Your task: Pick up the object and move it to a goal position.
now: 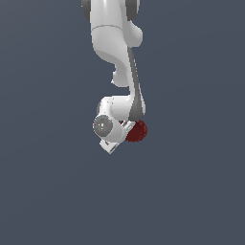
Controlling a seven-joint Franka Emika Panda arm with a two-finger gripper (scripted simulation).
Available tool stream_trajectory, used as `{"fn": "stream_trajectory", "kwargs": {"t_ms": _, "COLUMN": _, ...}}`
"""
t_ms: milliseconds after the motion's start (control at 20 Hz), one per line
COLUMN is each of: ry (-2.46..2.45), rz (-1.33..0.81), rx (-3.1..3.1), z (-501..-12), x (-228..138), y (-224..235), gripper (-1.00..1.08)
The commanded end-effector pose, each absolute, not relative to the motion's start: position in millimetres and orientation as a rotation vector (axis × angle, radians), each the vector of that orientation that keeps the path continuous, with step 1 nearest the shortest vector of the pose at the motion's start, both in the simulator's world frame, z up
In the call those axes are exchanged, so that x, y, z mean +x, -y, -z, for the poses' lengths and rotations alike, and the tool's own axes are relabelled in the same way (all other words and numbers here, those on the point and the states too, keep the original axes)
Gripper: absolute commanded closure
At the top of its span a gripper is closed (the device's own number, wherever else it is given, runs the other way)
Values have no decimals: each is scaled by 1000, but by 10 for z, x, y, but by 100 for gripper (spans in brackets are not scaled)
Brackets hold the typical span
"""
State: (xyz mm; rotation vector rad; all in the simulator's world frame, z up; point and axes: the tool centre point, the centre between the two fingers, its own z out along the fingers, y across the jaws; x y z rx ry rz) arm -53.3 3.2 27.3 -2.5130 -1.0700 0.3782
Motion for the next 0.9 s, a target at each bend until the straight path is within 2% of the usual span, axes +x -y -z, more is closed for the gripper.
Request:
{"fn": "stream_trajectory", "kwargs": {"t_ms": 0, "ry": 1090, "rz": -345, "rx": -2514, "z": -252, "x": -494, "y": -34, "gripper": 108}}
{"fn": "stream_trajectory", "kwargs": {"t_ms": 400, "ry": 1195, "rz": -162, "rx": -2514, "z": -190, "x": -273, "y": -53, "gripper": 108}}
{"fn": "stream_trajectory", "kwargs": {"t_ms": 850, "ry": 1359, "rz": 153, "rx": -2484, "z": -159, "x": 107, "y": -112, "gripper": 108}}
